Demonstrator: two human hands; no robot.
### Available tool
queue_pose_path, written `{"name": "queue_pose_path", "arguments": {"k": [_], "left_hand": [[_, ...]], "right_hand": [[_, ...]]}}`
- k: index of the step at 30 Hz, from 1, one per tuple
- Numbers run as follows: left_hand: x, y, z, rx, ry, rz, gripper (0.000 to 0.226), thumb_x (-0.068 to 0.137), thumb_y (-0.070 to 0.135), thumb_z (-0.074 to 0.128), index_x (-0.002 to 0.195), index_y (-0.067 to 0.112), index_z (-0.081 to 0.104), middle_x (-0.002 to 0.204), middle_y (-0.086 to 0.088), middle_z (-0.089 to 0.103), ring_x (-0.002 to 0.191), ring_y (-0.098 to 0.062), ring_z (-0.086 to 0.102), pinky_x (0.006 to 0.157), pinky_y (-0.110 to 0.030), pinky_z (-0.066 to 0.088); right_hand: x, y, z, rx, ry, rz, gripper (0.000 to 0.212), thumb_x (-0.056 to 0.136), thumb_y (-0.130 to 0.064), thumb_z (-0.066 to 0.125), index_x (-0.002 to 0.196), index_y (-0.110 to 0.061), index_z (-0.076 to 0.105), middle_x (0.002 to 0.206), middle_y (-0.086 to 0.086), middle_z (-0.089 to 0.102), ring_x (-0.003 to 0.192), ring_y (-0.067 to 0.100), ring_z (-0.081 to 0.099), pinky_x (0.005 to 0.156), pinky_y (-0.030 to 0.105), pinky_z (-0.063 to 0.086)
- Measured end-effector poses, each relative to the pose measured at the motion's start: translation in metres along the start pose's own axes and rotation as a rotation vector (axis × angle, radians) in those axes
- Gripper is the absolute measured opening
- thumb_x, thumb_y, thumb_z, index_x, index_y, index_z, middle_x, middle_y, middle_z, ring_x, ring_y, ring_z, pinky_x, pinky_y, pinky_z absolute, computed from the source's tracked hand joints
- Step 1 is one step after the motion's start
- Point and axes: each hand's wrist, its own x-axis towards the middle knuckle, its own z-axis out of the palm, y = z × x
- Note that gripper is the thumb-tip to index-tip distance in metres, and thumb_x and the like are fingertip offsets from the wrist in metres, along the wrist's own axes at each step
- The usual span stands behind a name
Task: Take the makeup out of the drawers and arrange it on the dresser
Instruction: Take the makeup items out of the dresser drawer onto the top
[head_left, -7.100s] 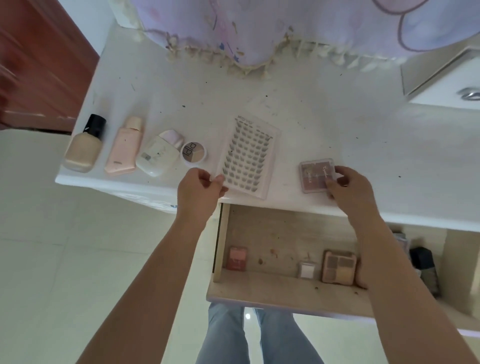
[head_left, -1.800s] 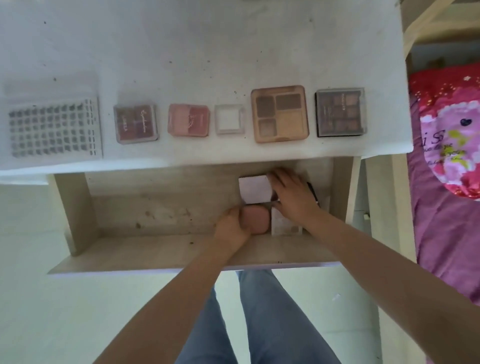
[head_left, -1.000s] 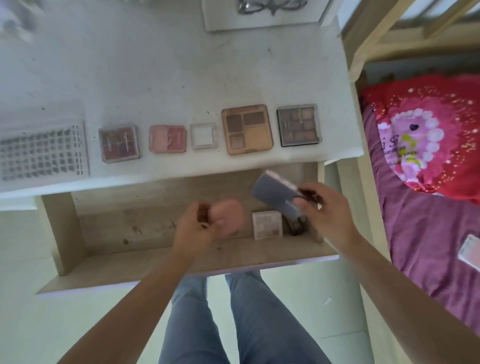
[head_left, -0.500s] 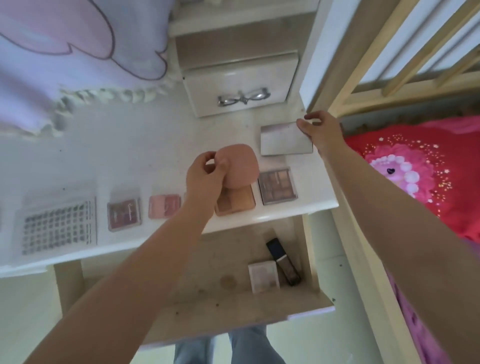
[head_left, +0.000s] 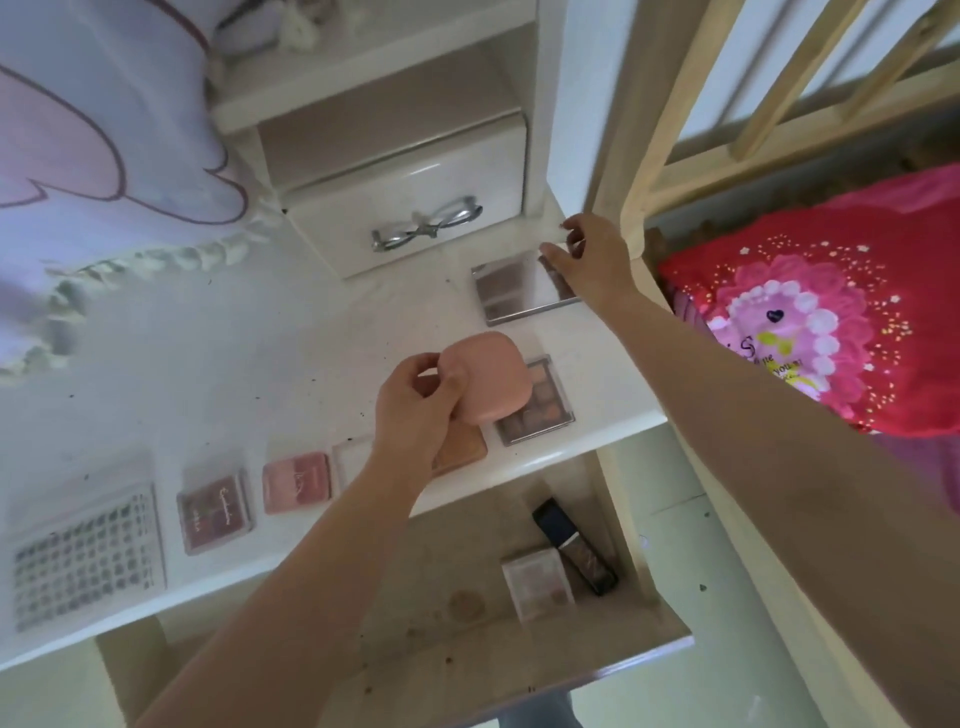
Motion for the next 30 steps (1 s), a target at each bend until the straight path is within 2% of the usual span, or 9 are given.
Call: {"name": "queue_pose_path", "arguments": {"k": [6, 11, 16, 19, 22, 24, 26, 28, 30], "left_hand": [[0.020, 0.008, -0.010, 0.045, 0.093, 0.023, 0.026, 0.085, 0.017, 0.060, 0.110, 0.011, 0.056, 0.092, -0.002, 0.062, 0.077, -0.019, 0.060, 0.060, -0.027, 0.054], [0.060, 0.009, -0.021, 0.163, 0.205, -0.020, 0.033, 0.086, 0.016, 0.059, 0.115, 0.001, 0.057, 0.113, -0.021, 0.062, 0.101, -0.037, 0.060, 0.090, -0.047, 0.050], [0.073, 0.001, -0.016, 0.419, 0.289, 0.042, 0.027, 0.087, 0.023, 0.054, 0.105, 0.005, 0.064, 0.107, -0.013, 0.066, 0.101, -0.029, 0.059, 0.079, -0.024, 0.041], [0.067, 0.001, -0.013, 0.444, 0.364, 0.098, 0.031, 0.088, 0.022, 0.052, 0.115, 0.008, 0.057, 0.118, -0.009, 0.059, 0.107, -0.023, 0.055, 0.082, -0.021, 0.036], [0.032, -0.011, -0.010, 0.384, 0.430, 0.287, 0.025, 0.088, 0.014, 0.051, 0.111, 0.006, 0.056, 0.109, -0.006, 0.055, 0.094, -0.017, 0.053, 0.080, -0.023, 0.039], [-0.018, -0.037, -0.005, 0.376, 0.269, 0.546, 0.009, 0.084, 0.009, 0.051, 0.091, 0.008, 0.058, 0.078, 0.007, 0.051, 0.071, -0.006, 0.047, 0.064, -0.019, 0.038], [-0.069, -0.080, 0.001, 0.511, -0.001, 0.698, 0.008, 0.080, 0.010, 0.052, 0.082, 0.009, 0.060, 0.067, 0.006, 0.053, 0.061, -0.001, 0.045, 0.057, -0.016, 0.039], [-0.094, -0.127, 0.008, 0.643, -0.188, 0.588, 0.022, 0.081, 0.015, 0.049, 0.091, 0.002, 0.065, 0.082, -0.013, 0.065, 0.075, -0.016, 0.060, 0.068, -0.018, 0.042], [-0.092, -0.158, 0.016, 0.688, -0.285, 0.269, 0.031, 0.088, 0.014, 0.047, 0.116, 0.003, 0.057, 0.116, -0.017, 0.058, 0.104, -0.028, 0.056, 0.089, -0.027, 0.040]], "right_hand": [[-0.048, 0.012, -0.021, 0.095, 0.015, -0.034, 0.027, 0.089, -0.011, 0.053, 0.111, 0.004, 0.054, 0.100, 0.021, 0.059, 0.092, 0.030, 0.057, 0.085, 0.028, 0.044], [-0.103, 0.037, -0.031, -0.315, -0.107, -0.259, 0.036, 0.087, -0.007, 0.054, 0.117, 0.012, 0.050, 0.125, 0.032, 0.047, 0.115, 0.042, 0.046, 0.100, 0.034, 0.032], [-0.124, 0.045, -0.028, -0.423, -0.093, -0.216, 0.040, 0.093, -0.008, 0.043, 0.128, 0.009, 0.042, 0.139, 0.031, 0.034, 0.126, 0.041, 0.040, 0.107, 0.039, 0.031], [-0.129, 0.039, -0.032, -0.450, -0.074, -0.236, 0.036, 0.090, -0.008, 0.048, 0.121, 0.012, 0.049, 0.130, 0.034, 0.043, 0.118, 0.044, 0.045, 0.103, 0.041, 0.036], [-0.165, 0.036, -0.035, -0.381, 0.134, -0.425, 0.023, 0.083, -0.007, 0.052, 0.093, 0.010, 0.063, 0.093, 0.030, 0.063, 0.092, 0.035, 0.059, 0.082, 0.035, 0.048], [-0.204, 0.044, -0.030, -0.336, 0.092, -0.485, 0.025, 0.085, -0.013, 0.047, 0.084, 0.005, 0.064, 0.075, 0.021, 0.064, 0.076, 0.028, 0.056, 0.071, 0.029, 0.041], [-0.244, 0.058, -0.021, -0.363, -0.143, -0.372, 0.024, 0.086, -0.017, 0.050, 0.087, 0.003, 0.063, 0.074, 0.018, 0.063, 0.067, 0.031, 0.060, 0.066, 0.026, 0.037], [-0.271, 0.072, -0.008, -0.393, -0.406, -0.117, 0.027, 0.090, -0.018, 0.052, 0.110, -0.001, 0.057, 0.099, 0.018, 0.062, 0.083, 0.031, 0.061, 0.072, 0.024, 0.039], [-0.285, 0.084, 0.010, -0.456, -0.545, 0.074, 0.040, 0.093, -0.020, 0.044, 0.132, -0.010, 0.039, 0.125, 0.012, 0.049, 0.103, 0.025, 0.054, 0.086, 0.025, 0.041]]}}
